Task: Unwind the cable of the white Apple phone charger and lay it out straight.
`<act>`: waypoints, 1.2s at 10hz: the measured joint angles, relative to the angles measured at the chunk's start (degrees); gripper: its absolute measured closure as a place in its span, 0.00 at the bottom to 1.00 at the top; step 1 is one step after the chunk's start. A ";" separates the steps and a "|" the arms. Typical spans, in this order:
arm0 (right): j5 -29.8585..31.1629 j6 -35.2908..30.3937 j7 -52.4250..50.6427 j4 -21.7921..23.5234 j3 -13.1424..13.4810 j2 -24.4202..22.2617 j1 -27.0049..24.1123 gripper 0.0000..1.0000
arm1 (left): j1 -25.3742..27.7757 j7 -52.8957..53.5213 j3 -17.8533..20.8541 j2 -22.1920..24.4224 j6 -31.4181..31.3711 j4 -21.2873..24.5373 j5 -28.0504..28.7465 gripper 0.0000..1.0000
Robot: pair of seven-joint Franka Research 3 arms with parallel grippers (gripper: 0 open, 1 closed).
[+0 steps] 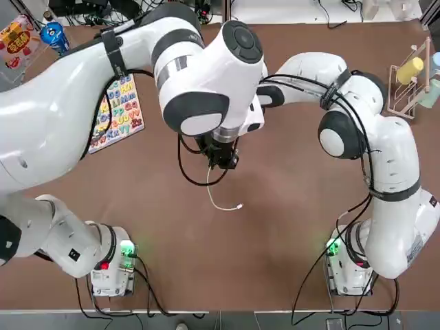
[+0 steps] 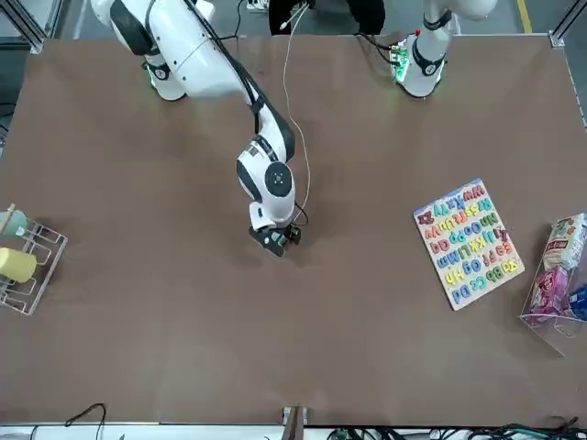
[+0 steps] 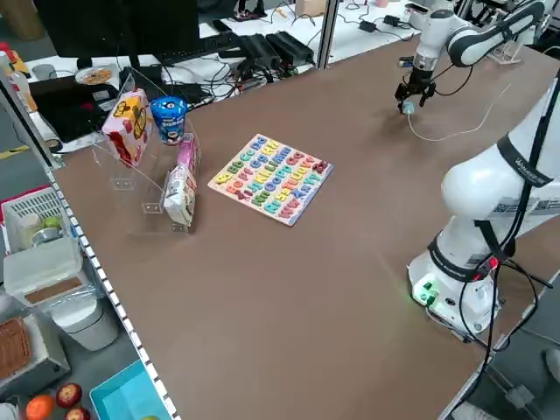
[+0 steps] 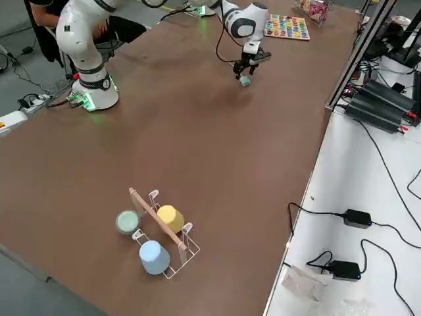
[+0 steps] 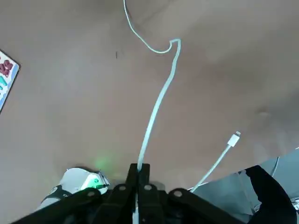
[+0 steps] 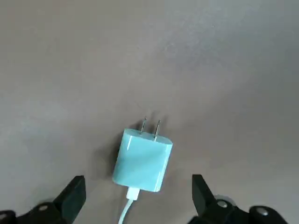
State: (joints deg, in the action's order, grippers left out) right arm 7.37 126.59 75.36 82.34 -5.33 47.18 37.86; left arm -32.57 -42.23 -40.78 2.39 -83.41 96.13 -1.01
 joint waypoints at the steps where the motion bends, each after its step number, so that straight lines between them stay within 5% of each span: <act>1: 0.72 0.21 0.00 0.25 -0.02 0.04 0.03 0.00 | 0.01 0.39 0.01 0.00 0.00 -0.01 0.00 0.97; 10: 2.51 1.16 -0.01 1.27 -0.09 0.87 0.29 0.05 | 0.22 1.97 0.19 0.00 0.30 -0.55 0.00 0.97; 12: 2.60 1.61 -0.01 1.12 -0.13 0.92 0.34 0.31 | 0.23 1.98 0.21 0.00 0.85 -0.68 0.00 0.97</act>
State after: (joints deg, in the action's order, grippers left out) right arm 9.97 128.20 75.35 83.46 -5.46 48.11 38.20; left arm -32.35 -40.25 -40.58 2.39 -82.56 95.45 -1.01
